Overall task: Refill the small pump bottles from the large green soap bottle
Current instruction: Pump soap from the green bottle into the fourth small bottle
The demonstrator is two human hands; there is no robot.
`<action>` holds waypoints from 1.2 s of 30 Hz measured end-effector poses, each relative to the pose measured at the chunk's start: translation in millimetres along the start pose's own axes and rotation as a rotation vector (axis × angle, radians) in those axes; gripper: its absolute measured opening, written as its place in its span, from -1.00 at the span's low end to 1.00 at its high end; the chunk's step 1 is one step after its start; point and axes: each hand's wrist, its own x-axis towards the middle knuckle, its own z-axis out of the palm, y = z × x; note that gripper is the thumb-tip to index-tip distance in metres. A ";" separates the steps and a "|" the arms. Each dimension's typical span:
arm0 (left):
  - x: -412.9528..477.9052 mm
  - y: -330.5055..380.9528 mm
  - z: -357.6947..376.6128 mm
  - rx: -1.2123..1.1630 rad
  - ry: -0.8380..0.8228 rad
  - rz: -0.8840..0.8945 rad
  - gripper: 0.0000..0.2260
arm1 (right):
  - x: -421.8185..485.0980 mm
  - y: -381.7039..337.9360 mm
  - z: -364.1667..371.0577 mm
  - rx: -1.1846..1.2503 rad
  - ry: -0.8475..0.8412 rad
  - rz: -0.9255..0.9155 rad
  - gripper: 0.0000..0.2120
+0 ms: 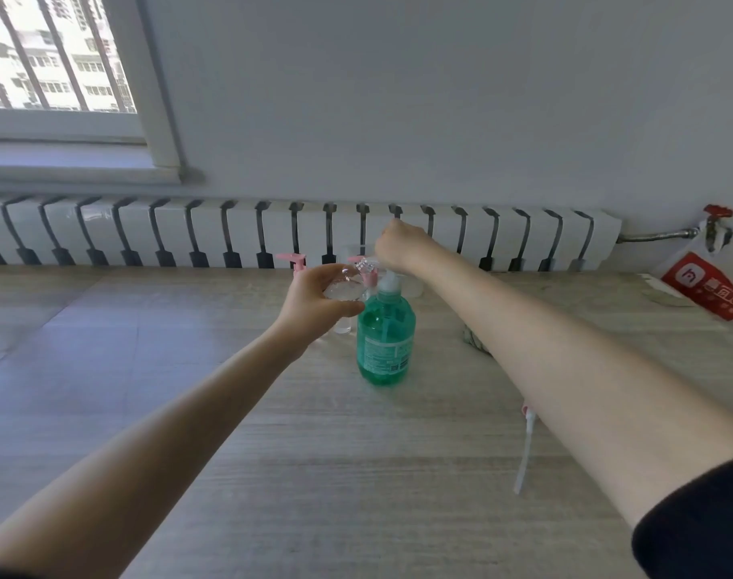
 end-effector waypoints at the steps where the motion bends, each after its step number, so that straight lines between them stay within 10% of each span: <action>1: -0.1 2.5 -0.2 -0.008 -0.006 0.003 -0.51 | -1.0 -1.1 -3.1 -0.015 0.020 -0.007 -0.64; 36: -1.8 -8.1 2.9 -0.041 -0.007 -0.031 -0.49 | 4.0 3.9 13.1 0.066 0.002 -0.003 -0.60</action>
